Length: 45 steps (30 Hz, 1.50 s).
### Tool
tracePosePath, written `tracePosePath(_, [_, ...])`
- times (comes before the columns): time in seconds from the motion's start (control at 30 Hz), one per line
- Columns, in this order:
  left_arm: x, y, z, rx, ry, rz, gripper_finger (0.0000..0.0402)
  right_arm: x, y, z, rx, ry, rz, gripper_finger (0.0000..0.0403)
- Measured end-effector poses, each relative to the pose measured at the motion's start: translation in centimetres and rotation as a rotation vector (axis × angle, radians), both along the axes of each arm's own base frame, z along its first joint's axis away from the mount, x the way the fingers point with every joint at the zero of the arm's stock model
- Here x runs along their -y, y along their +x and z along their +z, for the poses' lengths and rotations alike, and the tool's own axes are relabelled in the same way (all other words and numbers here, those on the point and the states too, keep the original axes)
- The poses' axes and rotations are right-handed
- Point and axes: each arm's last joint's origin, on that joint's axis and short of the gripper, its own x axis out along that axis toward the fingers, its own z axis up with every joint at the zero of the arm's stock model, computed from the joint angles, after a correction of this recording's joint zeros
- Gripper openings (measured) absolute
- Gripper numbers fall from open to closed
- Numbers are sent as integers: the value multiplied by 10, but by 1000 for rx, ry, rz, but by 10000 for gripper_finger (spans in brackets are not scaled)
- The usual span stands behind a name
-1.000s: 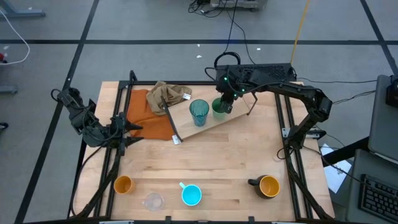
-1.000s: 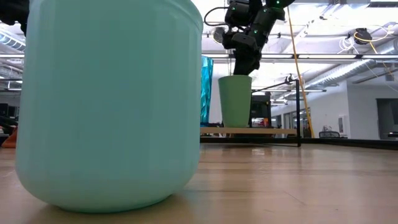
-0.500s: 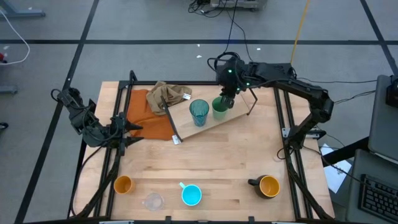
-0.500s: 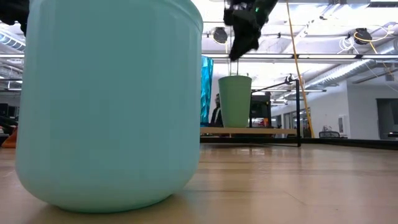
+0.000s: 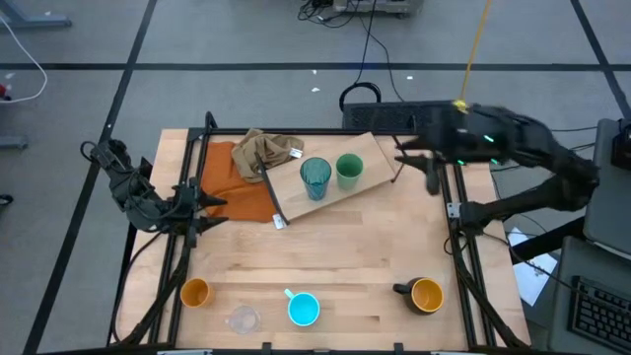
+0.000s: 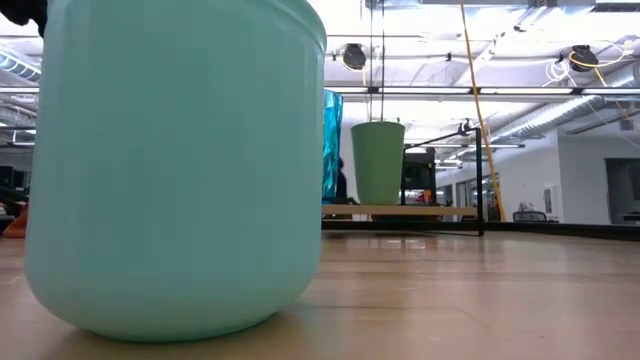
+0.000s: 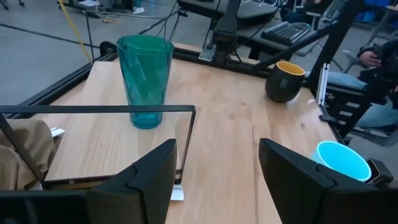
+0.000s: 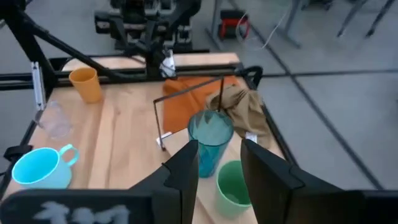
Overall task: Stack small to large cups/mugs on shelf
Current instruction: Put the black mug on the shelf
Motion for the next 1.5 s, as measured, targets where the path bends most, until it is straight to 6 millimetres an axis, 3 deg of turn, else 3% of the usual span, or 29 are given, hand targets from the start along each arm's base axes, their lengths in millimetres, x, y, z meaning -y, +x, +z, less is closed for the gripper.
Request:
tracePosePath(0.27, [0,0,0,-5,-2,-7,230,-23,-65,-22,32,49,-41,112])
tracePosePath(0.53, [0,0,0,-4,-6,-4,230,-27,-92,-74,135,34,144,112])
tracePosePath(0.77, [0,0,0,2,-25,12,230,-34,-91,-123,232,62,339,112])
tracePosePath(0.97, [0,0,0,4,-27,18,230,-38,-79,-157,275,52,348,112])
tracePosePath(1.2, [-1,0,0,8,-19,29,230,-45,-54,-216,192,105,325,112])
tracePosePath(1.3, [-1,0,0,8,-3,29,230,-46,-51,-224,119,149,300,112])
tracePosePath(1.5, [-2,0,0,17,24,56,230,-47,-46,-221,99,176,290,112])
